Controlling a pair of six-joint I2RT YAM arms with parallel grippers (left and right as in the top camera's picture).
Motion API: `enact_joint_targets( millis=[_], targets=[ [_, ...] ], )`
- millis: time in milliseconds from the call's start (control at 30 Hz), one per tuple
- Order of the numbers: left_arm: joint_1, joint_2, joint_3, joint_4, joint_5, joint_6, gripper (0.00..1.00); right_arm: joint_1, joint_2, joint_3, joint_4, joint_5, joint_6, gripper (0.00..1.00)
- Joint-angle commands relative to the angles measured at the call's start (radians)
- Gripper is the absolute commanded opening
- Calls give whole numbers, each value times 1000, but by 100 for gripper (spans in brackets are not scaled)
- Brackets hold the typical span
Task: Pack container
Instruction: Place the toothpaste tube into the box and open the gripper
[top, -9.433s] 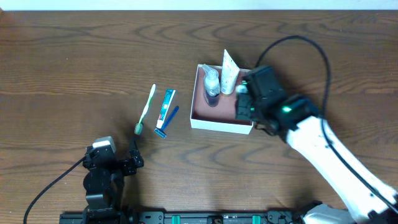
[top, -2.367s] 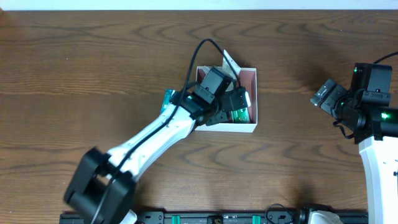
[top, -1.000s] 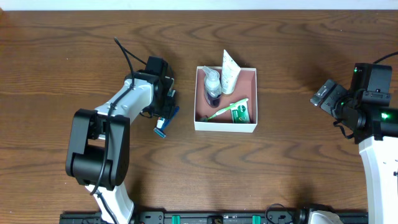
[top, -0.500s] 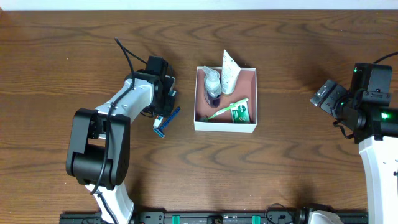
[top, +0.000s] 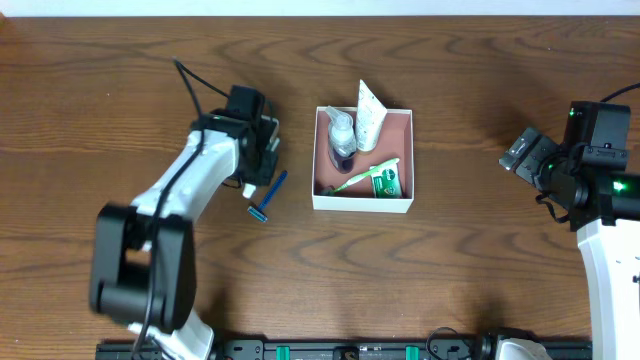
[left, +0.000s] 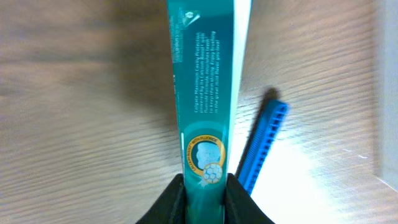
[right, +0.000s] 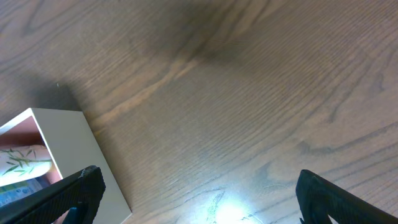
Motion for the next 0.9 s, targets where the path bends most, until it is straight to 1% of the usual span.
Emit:
enact_joint_targets(
  millis=[0, 67, 100, 133, 267, 367, 500, 567, 600, 667, 767, 867],
  targets=[
    [2, -107, -3, -11, -18, 9, 19, -6, -2, 12, -1, 0, -10, 99],
    [2, -169, -3, -17, -18, 9, 19, -6, -2, 12, -1, 0, -10, 99],
    [1, -198, -2, -22, -17, 8, 14, -6, -2, 12, -1, 0, -10, 99],
    [-5, -238, -2, -29, -17, 9, 13, -6, -2, 12, -1, 0, -10, 99],
    [-45, -360, -2, -53, -12, 9, 12, -6, -2, 12, -1, 0, -10, 99],
    [-114, -442, -2, -75, -6, 9, 12, -6, -2, 12, -1, 0, -10, 99],
    [-237, -494, -3, -82, -6, 11, 12, -6, -2, 12, 0, 0, -10, 99],
    [-303, -495, -3, -71, -6, 44, 12, -6, -2, 12, -1, 0, -10, 99],
    [-357, -484, -3, -54, -6, 97, 12, -6, -2, 12, 0, 0, -10, 99],
    [-409, -462, -3, -24, -6, 163, 12, -6, -2, 12, -1, 0, -10, 99],
    [-475, -399, -3, 47, -6, 269, 12, -6, -2, 12, -1, 0, -10, 99],
    [-508, -315, -3, 128, -6, 330, 12, -6, -2, 12, 0, 0, -10, 99]
  ],
)
